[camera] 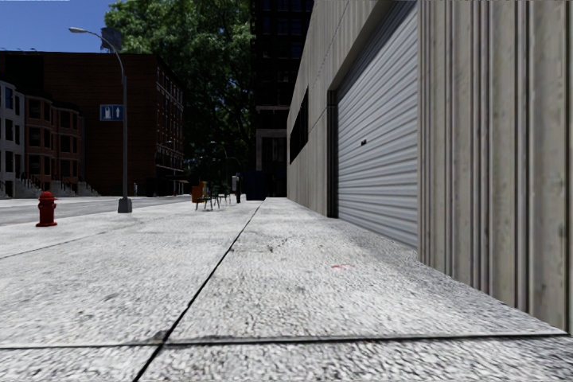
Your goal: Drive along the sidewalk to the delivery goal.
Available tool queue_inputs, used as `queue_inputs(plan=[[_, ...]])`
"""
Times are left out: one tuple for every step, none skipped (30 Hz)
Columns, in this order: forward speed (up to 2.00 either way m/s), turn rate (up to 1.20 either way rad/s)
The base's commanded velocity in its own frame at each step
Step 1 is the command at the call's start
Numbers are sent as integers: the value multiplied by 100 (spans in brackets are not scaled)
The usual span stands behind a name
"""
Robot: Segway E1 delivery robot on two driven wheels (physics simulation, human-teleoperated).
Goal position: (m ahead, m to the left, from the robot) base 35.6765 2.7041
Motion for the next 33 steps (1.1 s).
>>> queue_inputs(plan=[[200, 21], [200, 0], [200, 0], [200, 0], [200, 0], [200, 0], [200, 0], [200, 0], [200, 0], [200, 0], [200, 0], [200, 0], [200, 0], [200, 0], [200, 0], [200, 0], [200, 0], [200, 0], [200, 0], [200, 0], [200, 0], [200, 0], [200, 0], [200, 0], [200, 0], [200, 0], [200, 0], [200, 5], [200, 7], [200, 7], [200, 7], [200, 7], [200, 8]])
